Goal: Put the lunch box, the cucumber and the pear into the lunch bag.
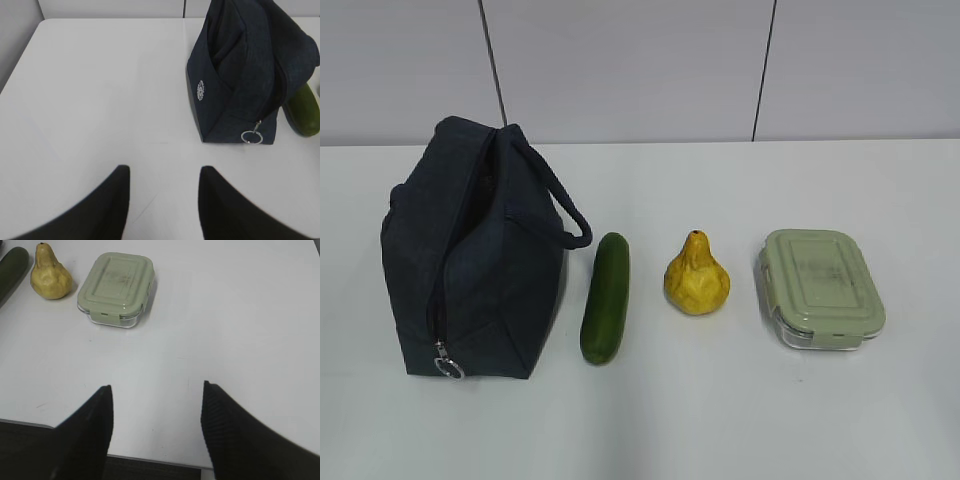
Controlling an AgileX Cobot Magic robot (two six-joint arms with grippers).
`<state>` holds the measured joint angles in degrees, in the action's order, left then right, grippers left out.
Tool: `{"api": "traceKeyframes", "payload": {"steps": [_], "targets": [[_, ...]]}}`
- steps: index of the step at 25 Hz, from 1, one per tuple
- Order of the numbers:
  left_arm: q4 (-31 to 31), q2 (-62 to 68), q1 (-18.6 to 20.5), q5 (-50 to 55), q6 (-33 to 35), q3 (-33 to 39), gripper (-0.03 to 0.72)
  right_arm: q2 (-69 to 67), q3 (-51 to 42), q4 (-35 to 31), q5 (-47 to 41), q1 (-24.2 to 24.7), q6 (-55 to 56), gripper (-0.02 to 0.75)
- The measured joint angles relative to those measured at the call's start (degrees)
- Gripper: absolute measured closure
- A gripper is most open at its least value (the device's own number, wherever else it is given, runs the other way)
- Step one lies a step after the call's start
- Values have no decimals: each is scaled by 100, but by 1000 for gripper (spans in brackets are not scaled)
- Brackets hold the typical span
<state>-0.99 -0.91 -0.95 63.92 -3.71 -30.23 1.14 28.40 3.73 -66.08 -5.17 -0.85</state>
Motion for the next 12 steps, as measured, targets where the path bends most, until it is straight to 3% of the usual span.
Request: {"api": "traceKeyframes", "payload": {"steps": [12], "targets": [[0,0,0,0,0,0,412,0,0,0,0,0,0,294]]}}
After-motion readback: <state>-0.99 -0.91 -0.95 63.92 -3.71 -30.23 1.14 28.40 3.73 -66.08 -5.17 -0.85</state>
